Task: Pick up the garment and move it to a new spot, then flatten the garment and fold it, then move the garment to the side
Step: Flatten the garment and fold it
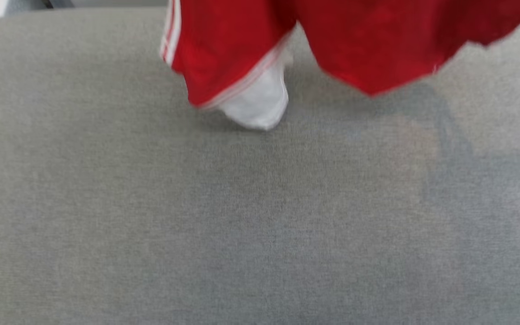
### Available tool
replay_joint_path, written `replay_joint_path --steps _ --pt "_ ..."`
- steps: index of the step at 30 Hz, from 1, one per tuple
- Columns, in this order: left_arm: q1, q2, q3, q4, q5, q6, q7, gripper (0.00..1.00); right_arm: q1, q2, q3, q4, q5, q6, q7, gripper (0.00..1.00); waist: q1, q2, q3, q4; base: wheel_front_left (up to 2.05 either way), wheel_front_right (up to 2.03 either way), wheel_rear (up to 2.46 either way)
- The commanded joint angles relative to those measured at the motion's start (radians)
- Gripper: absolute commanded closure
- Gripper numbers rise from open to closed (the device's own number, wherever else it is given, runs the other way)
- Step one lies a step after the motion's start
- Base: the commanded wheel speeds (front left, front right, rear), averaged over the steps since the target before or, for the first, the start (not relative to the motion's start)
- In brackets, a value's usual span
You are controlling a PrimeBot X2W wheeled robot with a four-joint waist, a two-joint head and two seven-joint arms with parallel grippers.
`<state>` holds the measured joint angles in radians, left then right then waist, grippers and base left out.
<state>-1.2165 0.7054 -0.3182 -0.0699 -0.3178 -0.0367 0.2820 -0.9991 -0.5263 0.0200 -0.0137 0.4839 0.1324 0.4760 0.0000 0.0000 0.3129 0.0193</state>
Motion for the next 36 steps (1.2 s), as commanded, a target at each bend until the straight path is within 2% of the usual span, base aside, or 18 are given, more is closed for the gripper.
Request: replay_joint_path --steps 1,5,9,15,21,28,32,36 --pt "-0.069 0.017 0.005 0.037 0.019 -0.014 -0.001 1.00 -0.062 0.000 0.011 0.035 -0.015 -0.002 -0.020 1.00 0.0000 0.0000 0.149 -0.022 0.00 0.00 0.00" --pt "-0.252 0.004 -0.021 0.184 0.058 -0.048 -0.043 1.00 -0.236 0.013 0.065 0.159 -0.053 -0.002 -0.085 1.00 0.0000 0.0000 0.241 -0.029 0.00 0.00 0.00" --pt "-0.434 -0.032 -0.046 0.363 0.104 -0.060 -0.123 1.00 -0.392 0.043 0.108 0.306 -0.099 -0.002 -0.162 1.00 0.0000 0.0000 0.306 -0.035 0.00 0.00 0.00" --pt "-0.654 -0.084 -0.070 0.630 0.166 -0.060 -0.297 1.00 -0.576 0.101 0.140 0.517 -0.171 -0.002 -0.287 1.00 0.0000 0.0000 0.361 -0.039 0.00 0.00 0.00" --pt "-0.791 -0.131 -0.073 0.829 0.185 -0.039 -0.482 1.00 -0.708 0.139 0.147 0.678 -0.234 -0.002 -0.407 1.00 0.0000 0.0000 0.401 -0.024 0.00 0.00 0.00" --pt "-0.742 -0.188 -0.088 0.925 0.159 -0.059 -0.542 1.00 -0.732 0.147 0.179 0.790 -0.255 -0.002 -0.518 1.00 0.0000 0.0000 0.427 0.014 0.00 0.00 0.00" --pt "-0.613 -0.222 -0.070 0.837 0.127 -0.060 -0.543 1.00 -0.691 0.143 0.206 0.822 -0.238 -0.002 -0.573 1.00 0.0000 0.0000 0.426 0.034 0.00 0.00 0.00" --pt "-0.417 -0.267 -0.060 0.733 0.100 -0.061 -0.543 1.00 -0.607 0.129 0.247 0.837 -0.212 -0.002 -0.627 1.00 0.0000 0.0000 0.399 0.056 0.00 0.00 0.00"
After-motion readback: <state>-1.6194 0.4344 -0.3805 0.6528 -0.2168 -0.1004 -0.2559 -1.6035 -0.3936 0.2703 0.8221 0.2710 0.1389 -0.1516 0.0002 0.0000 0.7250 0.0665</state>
